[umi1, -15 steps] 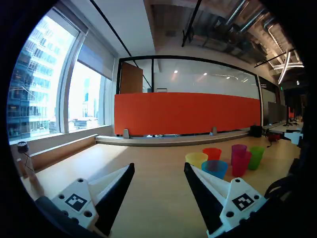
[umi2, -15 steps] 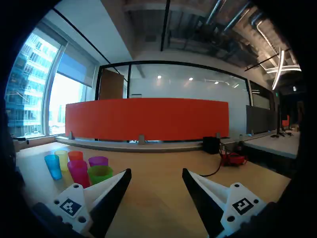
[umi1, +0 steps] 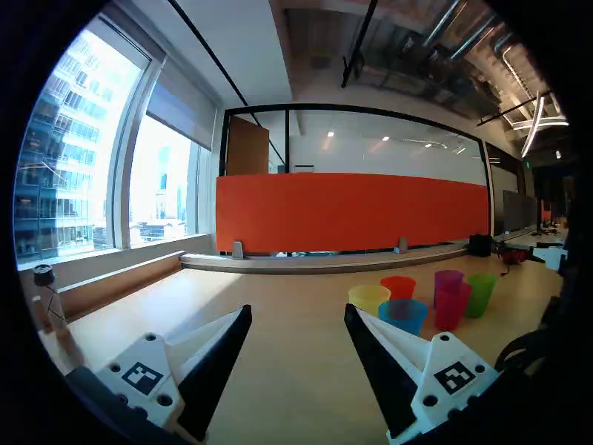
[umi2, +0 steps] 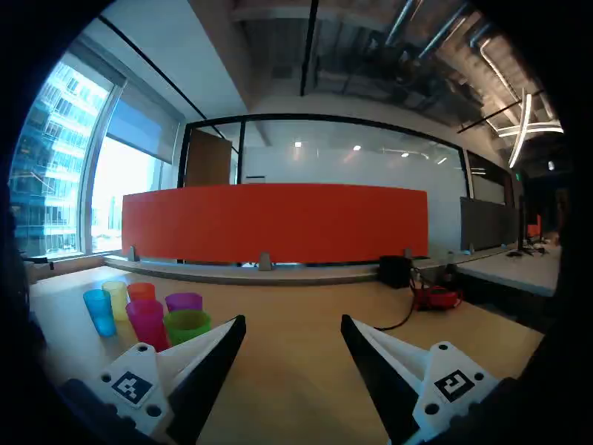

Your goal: Pour water

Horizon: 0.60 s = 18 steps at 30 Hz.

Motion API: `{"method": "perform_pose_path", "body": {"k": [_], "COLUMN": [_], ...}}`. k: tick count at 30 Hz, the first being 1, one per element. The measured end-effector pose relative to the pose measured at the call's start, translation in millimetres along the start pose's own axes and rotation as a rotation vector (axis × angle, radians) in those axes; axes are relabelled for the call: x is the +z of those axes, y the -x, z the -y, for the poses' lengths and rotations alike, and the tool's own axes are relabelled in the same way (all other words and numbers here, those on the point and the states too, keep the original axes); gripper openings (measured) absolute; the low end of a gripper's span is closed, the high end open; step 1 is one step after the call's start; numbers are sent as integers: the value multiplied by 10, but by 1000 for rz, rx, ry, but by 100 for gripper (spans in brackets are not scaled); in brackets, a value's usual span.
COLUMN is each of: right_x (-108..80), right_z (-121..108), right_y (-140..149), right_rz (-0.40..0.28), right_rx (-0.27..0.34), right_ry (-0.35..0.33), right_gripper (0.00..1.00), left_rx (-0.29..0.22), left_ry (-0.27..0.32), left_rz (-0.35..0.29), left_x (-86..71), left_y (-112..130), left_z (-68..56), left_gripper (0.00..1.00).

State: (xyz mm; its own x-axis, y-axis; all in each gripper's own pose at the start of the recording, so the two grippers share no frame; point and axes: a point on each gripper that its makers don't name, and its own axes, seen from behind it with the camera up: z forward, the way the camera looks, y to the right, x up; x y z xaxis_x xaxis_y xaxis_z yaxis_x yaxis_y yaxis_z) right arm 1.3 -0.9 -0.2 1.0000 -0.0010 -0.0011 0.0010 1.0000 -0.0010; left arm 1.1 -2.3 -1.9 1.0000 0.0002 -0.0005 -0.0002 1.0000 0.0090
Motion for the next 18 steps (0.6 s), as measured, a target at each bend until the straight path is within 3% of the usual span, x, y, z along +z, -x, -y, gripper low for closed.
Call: {"method": "perform_pose_path", "body": {"k": [11,18], "right_x": [14,0], "right_z": [-3,26], "right_y": [12,-178], "right_rz": [0,-7], "right_rx": [-1,-12], "right_ry": [2,-3], "right_gripper": [99,99], "left_rx": [17,26], "left_ry": [7,-5], "left_rz": [5,-15], "left_x": [-40,-41], "left_y": [-17,-237], "left_z": [21,94], "left_gripper": [93,93]}}
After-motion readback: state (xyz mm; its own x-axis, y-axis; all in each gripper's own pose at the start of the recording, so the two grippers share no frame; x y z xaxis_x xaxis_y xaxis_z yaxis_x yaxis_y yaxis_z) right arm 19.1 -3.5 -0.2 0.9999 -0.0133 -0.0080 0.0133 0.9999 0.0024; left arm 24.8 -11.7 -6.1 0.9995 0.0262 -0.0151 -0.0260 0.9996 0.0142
